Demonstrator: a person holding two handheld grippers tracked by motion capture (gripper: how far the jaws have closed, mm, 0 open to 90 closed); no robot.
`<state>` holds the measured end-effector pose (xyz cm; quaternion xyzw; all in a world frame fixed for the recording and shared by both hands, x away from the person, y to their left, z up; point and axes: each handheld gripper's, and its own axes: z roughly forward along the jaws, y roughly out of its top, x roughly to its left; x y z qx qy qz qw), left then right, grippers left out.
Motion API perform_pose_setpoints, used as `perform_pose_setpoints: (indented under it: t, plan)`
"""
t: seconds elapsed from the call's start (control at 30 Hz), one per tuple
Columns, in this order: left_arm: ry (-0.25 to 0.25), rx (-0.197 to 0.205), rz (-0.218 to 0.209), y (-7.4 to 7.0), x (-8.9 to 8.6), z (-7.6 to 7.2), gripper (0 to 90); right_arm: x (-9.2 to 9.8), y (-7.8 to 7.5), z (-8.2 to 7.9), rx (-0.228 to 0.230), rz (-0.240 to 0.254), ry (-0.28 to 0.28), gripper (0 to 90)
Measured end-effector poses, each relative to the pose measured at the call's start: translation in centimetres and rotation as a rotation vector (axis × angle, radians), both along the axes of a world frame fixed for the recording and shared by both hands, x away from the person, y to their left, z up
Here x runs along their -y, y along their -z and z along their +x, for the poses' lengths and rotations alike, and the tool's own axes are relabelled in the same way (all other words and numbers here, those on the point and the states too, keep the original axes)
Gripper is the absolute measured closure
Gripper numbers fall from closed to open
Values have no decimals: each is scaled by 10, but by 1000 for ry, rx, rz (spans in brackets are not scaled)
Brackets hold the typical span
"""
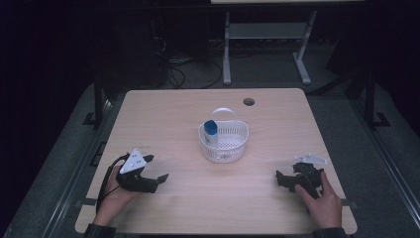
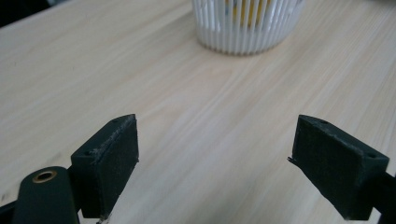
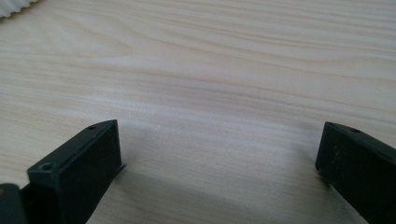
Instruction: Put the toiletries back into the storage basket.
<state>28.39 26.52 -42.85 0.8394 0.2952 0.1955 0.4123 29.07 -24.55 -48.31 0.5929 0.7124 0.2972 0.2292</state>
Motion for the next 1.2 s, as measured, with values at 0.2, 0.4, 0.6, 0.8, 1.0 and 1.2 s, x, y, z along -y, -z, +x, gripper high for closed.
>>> perform_pose_setpoints:
  t: [0.2, 0.4, 0.6, 0.8, 1.0, 1.2]
  plan:
    - [-24, -33, 46, 13, -11, -9, 140, 0, 0, 0, -1, 3, 3, 0]
    - [-59, -68, 74, 24, -24, -16, 140, 0, 0, 0, 0, 2, 2, 0]
    - [-83, -92, 92, 32, -36, -22, 140, 0, 0, 0, 0, 2, 2, 0]
    - [-94, -105, 87, 36, -42, -24, 140, 0, 0, 0, 0, 2, 2, 0]
    - [-91, -120, 82, 43, -44, -24, 137, 0, 0, 0, -1, 2, 3, 0]
    - [-91, -145, 45, 46, -46, -22, 132, 0, 0, 0, 0, 2, 2, 0]
